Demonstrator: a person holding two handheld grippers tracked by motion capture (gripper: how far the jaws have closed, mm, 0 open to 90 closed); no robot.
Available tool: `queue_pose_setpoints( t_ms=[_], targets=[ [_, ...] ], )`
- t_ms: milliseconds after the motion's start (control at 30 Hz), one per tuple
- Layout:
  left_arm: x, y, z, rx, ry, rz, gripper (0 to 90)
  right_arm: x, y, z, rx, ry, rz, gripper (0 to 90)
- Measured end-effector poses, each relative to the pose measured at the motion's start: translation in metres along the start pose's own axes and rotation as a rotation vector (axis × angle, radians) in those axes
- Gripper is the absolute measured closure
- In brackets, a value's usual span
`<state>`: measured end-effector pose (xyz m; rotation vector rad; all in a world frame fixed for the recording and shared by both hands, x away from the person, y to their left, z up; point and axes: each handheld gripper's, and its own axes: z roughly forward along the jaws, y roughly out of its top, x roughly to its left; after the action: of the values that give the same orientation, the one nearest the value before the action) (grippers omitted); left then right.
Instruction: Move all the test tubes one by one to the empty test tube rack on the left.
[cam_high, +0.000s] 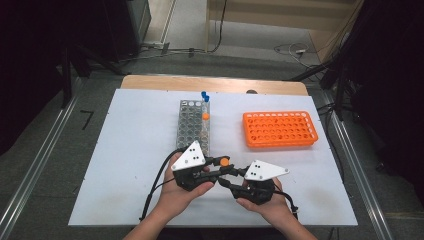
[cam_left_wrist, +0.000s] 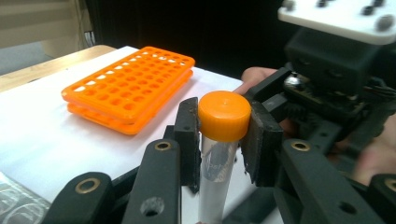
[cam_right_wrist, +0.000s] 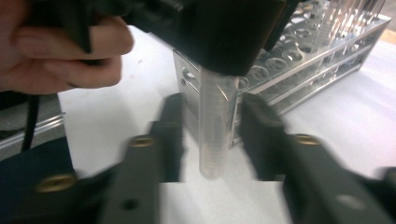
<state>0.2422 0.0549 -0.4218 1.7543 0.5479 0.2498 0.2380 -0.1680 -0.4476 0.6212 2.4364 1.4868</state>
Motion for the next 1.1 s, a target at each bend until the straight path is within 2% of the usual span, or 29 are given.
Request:
queue_pose_setpoints(
  t_ms=[133,233,367,400,500,700,833,933,1100],
  targets=[
    [0.012,0.004,-0.006,-0.019,0.038,-0.013,70.3,-0.007,-0.001,-0.009,-0.018,-0.002,0.024,25.1],
    [0.023,0.008,-0.010,-0.027,0.068,-0.025,70.4,-0.015,-0.004,-0.018,-0.012,0.000,0.048,14.8],
    [0.039,0.014,-0.014,-0.040,0.107,-0.034,70.3,-0.026,-0.013,-0.031,-0.001,-0.011,0.055,7.2],
    [0.044,0.016,-0.016,-0.045,0.119,-0.037,70.3,-0.028,-0.015,-0.033,0.001,-0.009,0.048,2.7],
    [0.055,0.021,-0.020,-0.057,0.146,-0.047,70.3,-0.036,-0.021,-0.042,0.004,-0.008,0.056,0.0],
    [0.080,0.029,-0.023,-0.071,0.216,-0.052,70.3,-0.050,-0.030,-0.059,0.005,-0.047,0.085,0.0],
    [0.093,0.032,-0.023,-0.081,0.241,-0.070,70.3,-0.056,-0.037,-0.069,0.004,-0.067,0.110,0.0],
    [0.099,0.034,-0.019,-0.078,0.258,-0.067,70.3,-0.061,-0.041,-0.077,0.007,-0.068,0.126,0.0],
    [0.105,0.032,-0.009,-0.078,0.280,-0.071,70.3,-0.068,-0.049,-0.085,0.015,-0.096,0.142,0.0]
  ],
)
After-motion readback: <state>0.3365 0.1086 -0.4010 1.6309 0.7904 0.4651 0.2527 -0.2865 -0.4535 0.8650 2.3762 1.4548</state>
